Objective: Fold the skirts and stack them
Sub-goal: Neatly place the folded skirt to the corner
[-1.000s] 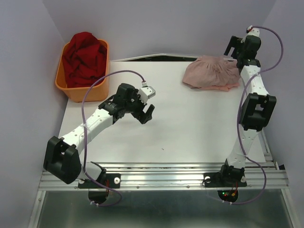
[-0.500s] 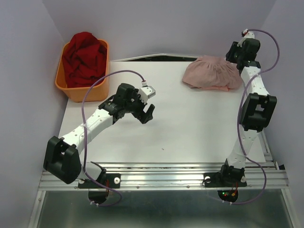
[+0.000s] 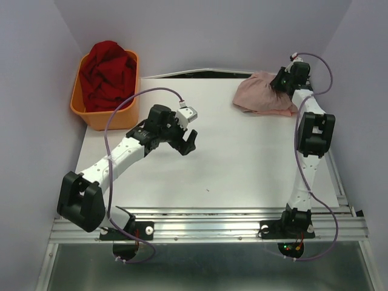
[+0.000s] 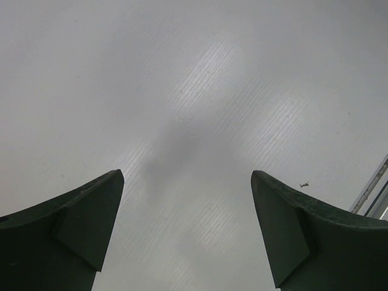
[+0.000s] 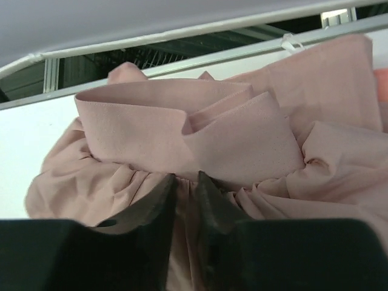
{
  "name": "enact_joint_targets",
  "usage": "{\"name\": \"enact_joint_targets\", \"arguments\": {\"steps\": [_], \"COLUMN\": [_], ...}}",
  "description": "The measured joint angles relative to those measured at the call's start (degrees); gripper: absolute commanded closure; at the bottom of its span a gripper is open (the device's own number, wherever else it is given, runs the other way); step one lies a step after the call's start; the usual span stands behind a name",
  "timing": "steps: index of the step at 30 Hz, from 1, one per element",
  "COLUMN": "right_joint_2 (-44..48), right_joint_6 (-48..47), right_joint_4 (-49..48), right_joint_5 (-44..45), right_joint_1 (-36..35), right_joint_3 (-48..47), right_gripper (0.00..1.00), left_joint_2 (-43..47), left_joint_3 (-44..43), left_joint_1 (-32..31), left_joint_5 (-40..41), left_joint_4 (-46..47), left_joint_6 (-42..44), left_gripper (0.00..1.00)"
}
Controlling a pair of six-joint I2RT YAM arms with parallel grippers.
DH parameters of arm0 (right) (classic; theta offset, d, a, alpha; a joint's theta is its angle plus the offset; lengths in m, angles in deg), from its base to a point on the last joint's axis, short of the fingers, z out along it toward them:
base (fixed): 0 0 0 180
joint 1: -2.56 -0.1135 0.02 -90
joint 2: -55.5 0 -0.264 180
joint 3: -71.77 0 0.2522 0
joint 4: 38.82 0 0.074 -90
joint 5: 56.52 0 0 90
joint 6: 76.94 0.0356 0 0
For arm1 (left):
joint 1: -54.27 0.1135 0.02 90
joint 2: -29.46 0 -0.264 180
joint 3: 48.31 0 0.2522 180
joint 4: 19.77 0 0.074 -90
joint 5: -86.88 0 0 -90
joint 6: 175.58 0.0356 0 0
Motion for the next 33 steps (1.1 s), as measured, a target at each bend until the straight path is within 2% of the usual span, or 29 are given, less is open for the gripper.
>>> {"name": "enact_joint_targets", "arguments": {"steps": [3,5,6,7,9,11,12,17,23,26,30,33], "right_joint_2": [-4.09,-5.68,-6.64,-7.13,-7.34,-7.34,-7.32,-5.35,5.33,13.7,27.06,36.96], "right_joint_6": [0.33,0.39,0.46,0.59,0.59,0.61,0.79,0.57,-1.99,-5.97,-12.66,-17.68], "right_joint_4": [-2.51,-3.72,-4.76,-5.77,-6.71,-8.0,-8.83,-9.11,-5.7,-2.51,2.99,9.38], "right_joint_5": [0.63,0.87,0.98,1.03,1.01,0.81,0.24,-2.8,-5.92,-7.8,-10.93,-13.22], "right_joint_1": [-0.04,-0.11,-0.11,-0.11,-0.11,-0.11,-0.13,-0.31,-0.31,-0.31,-0.31,-0.33], "right_joint_3": [-0.74,-1.33,-1.86,-2.19,-2.21,-2.21,-2.14,-0.15,3.56,3.56,6.56,13.62], "right_gripper": [0.55,0.5,0.42,0.4,0.36,0.28,0.2,0.02,0.0,0.0,0.0,0.0], "left_joint_2": [-0.42,-0.44,-0.44,-0.44,-0.44,-0.44,-0.44,-0.42,-0.42,-0.31,0.87,2.38], "left_joint_3": [-0.46,-0.81,-0.98,-1.07,-1.09,-1.09,-1.16,-4.59,-19.8,-26.93,-28.79,-24.76], "left_joint_1": [0.94,1.7,2.1,2.34,2.97,3.61,4.35,7.56,11.93,14.78,18.97,19.65], "left_joint_5": [-0.98,-2.03,-2.64,-3.17,-4.0,-4.92,-5.7,-6.8,-3.34,-2.58,-1.64,-0.55], "left_joint_4": [0.0,0.0,0.0,0.02,0.02,0.02,0.02,-0.68,-2.86,-3.39,-4.26,-5.31], "left_joint_6": [-0.87,-1.25,-1.44,-1.62,-1.9,-2.36,-3.06,-5.53,-7.17,-7.17,-6.45,-4.61], "left_gripper": [0.02,0.02,0.02,0.02,0.01,0.02,0.02,0.02,0.01,0.01,0.01,0.01]}}
